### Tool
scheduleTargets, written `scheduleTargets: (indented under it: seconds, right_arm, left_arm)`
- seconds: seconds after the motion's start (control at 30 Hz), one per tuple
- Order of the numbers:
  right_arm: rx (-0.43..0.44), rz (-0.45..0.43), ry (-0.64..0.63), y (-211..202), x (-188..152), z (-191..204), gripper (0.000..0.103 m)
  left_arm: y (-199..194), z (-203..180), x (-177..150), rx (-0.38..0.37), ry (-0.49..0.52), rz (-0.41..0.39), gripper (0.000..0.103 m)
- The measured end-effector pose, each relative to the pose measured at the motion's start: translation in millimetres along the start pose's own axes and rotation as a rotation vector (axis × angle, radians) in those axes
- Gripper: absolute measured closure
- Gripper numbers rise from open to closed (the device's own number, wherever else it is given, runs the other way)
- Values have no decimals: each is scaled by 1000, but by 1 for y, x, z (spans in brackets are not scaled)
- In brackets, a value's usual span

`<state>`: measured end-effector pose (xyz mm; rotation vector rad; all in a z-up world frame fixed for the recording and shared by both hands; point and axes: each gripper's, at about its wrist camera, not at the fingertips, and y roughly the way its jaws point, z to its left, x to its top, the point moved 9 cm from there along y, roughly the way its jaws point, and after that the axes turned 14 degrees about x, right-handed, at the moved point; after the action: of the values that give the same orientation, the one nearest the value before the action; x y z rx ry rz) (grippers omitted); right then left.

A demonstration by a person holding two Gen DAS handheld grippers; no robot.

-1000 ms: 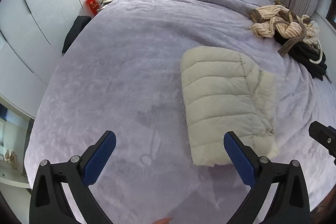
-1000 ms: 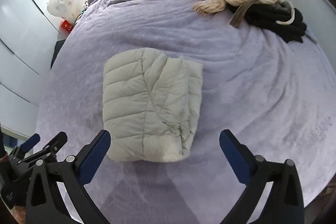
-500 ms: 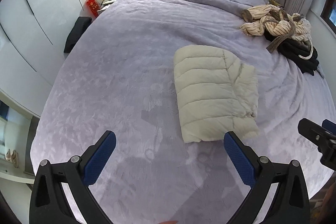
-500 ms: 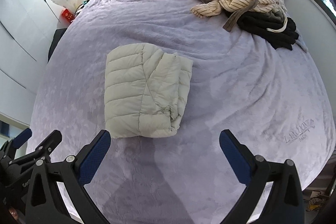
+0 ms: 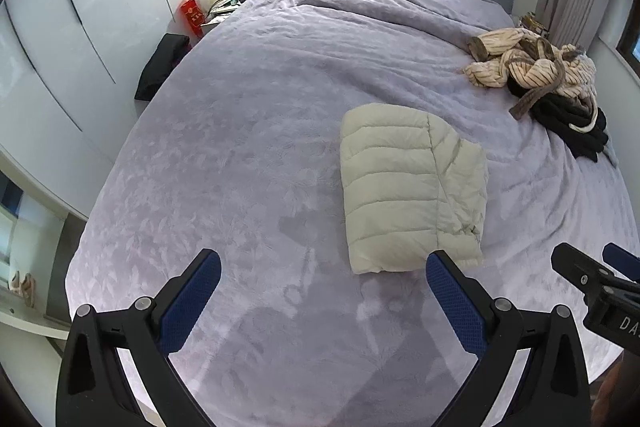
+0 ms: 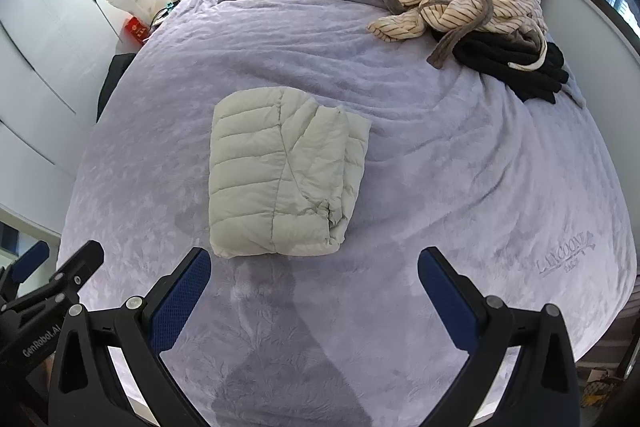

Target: Fold large clothes

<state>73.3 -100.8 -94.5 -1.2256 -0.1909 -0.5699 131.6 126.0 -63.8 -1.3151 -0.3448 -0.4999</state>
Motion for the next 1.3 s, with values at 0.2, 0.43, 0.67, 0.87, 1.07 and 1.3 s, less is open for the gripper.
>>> scheduleTargets:
  seconds: [0.2,0.43,0.67,0.87,1.07,1.3]
  right_arm:
    - [-1,0,-12,-1,5,3,0]
    - [-5,-3,-13,-2,9,3,0]
    - [-6,-2,-12,-2,11,2,0]
    - [-7,-1,-8,-4,11,2,0]
    - [-6,0,-8,-3,11,2,0]
    - [-8,-1,-10,-4,11,2,0]
  left_arm:
    - [0,-1,1,8,-2,-2,0]
    - [1,-2,0,1,-4,10,0]
    - [5,-2,0,11,-6,15,0]
    - [5,-3,-1,12,-5,17,0]
    - [5,-4,-1,8,-5,16,0]
    - [6,-2,-2,2,-3,16,0]
